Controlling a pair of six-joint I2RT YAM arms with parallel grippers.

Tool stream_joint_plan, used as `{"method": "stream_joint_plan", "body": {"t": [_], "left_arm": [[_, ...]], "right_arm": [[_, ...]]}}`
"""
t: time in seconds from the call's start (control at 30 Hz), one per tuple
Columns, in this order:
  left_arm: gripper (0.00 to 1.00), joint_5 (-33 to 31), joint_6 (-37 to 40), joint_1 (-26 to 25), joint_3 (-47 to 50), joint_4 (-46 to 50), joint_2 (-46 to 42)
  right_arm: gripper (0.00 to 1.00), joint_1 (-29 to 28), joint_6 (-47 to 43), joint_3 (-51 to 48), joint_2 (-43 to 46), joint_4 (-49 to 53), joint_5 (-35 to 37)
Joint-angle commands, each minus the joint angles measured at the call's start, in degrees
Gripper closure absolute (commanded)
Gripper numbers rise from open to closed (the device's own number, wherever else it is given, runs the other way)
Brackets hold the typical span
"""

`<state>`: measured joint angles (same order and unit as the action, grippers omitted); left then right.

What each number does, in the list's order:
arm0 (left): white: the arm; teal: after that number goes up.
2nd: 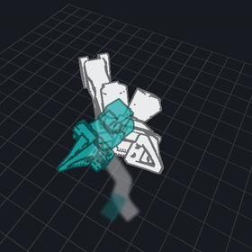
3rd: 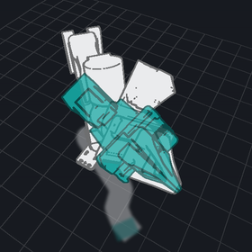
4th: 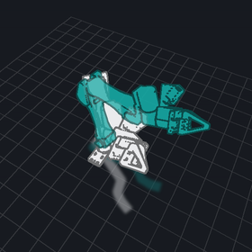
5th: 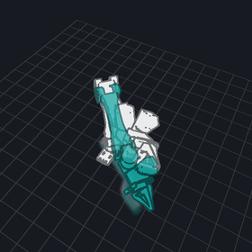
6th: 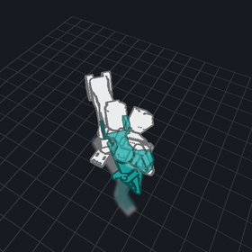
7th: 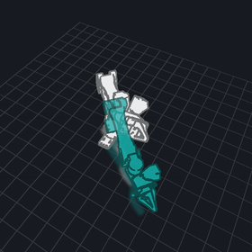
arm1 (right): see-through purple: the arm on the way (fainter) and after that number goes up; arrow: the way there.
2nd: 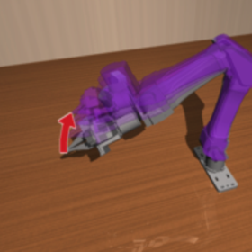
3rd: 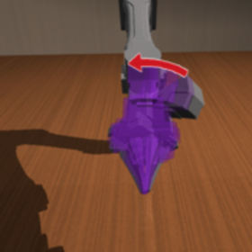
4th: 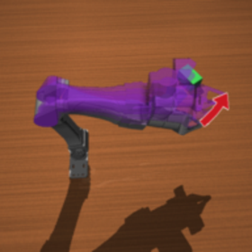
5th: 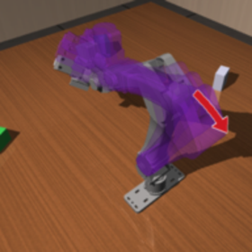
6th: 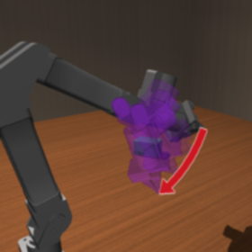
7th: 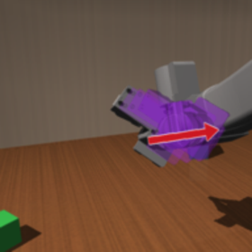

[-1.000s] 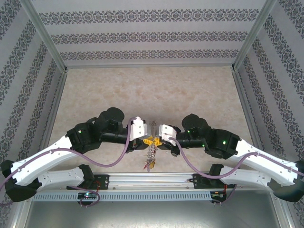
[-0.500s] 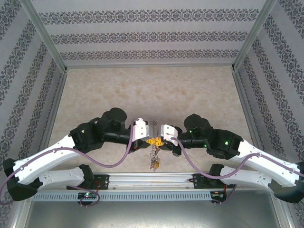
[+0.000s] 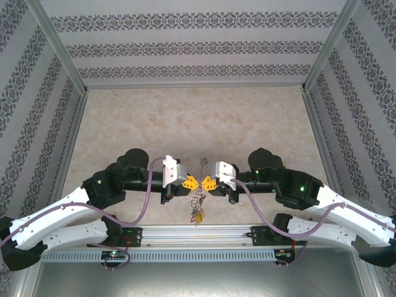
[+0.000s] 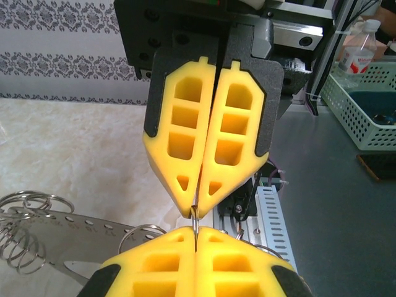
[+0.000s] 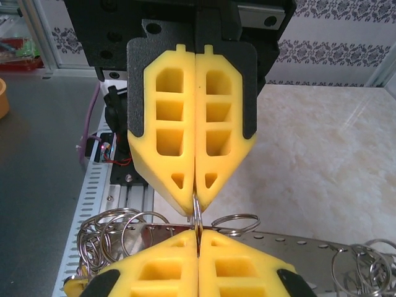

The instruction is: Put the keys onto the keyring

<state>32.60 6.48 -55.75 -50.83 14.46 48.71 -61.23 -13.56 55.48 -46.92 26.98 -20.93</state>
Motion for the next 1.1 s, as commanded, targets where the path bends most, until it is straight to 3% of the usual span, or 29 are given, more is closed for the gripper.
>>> {"method": "stream_joint_plan", "body": {"t": [0.0, 0.23, 0.37, 0.47, 0.6, 0.9, 1.07], "left_arm": [[1.0, 2.0, -3.7, 0.3, 1.7, -13.8, -1.2], [1.0, 2.9, -6.6, 0.5, 4.4, -20.8, -1.2], [1.0, 3.5, -8.2, 0.7, 5.4, -24.2, -1.6], [1.0, 3.0, -8.3, 0.9, 5.6, -24.1, -1.8], [1.0, 1.9, -7.7, 1.1, 5.5, -22.7, -2.1], [1.0, 0.6, -7.2, 1.1, 5.4, -22.0, -2.6], [1.0, 0.1, -7.1, 1.1, 5.9, -22.5, -3.5]], "right_arm": [[0.97, 0.0, 0.4, -0.7, -0.1, -2.1, -1.8], [1.0, 0.0, 0.4, -1.3, -0.4, -2.9, -1.8], [0.94, 0.0, 0.4, -1.9, -1.0, -3.8, -1.6], [0.92, 0.0, 0.4, -2.2, -0.7, -4.1, -1.5], [0.99, 0.0, 1.1, -3.3, 0.8, -4.4, -1.4], [0.99, 0.0, 1.8, -4.2, 1.6, -4.9, -1.7], [0.92, 0.0, 1.8, -4.2, 1.0, -4.9, -1.8]]}}
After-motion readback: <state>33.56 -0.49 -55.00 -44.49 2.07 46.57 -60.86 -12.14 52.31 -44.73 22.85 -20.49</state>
